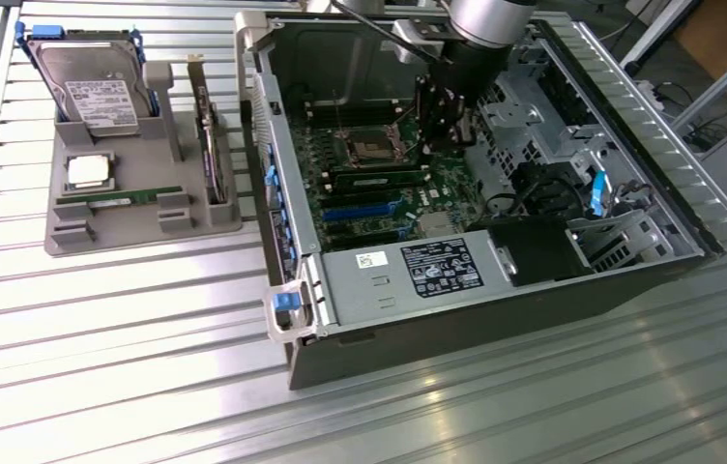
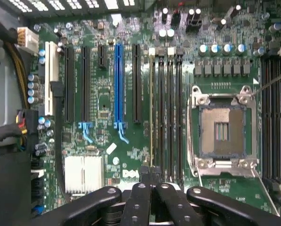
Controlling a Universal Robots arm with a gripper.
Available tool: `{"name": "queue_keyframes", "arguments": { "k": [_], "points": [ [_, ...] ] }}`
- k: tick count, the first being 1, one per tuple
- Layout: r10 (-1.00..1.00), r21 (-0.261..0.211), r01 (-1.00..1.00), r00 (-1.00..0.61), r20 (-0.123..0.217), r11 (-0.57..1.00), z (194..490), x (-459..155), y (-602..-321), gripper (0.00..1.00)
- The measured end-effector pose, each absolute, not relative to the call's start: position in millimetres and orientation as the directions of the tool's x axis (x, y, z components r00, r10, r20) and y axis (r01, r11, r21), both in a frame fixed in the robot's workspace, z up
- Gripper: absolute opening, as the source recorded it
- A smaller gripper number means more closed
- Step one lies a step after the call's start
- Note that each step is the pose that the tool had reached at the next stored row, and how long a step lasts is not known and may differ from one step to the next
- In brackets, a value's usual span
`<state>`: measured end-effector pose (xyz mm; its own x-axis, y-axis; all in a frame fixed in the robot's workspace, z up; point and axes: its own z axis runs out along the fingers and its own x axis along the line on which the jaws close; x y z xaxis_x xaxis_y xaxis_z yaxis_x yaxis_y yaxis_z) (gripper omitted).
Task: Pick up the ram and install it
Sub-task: 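Press down the ram until it locks into place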
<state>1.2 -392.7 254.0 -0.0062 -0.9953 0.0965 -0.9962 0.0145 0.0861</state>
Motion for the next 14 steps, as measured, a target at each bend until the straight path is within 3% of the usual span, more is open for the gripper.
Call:
{"name": "queue_keyframes", "arguments": {
  "k": [14],
  "points": [
    [-0.995, 0.085, -0.996, -0.006, 0.096, 0.015, 240.9, -94.9, -392.7, 0.1]
  ]
}}
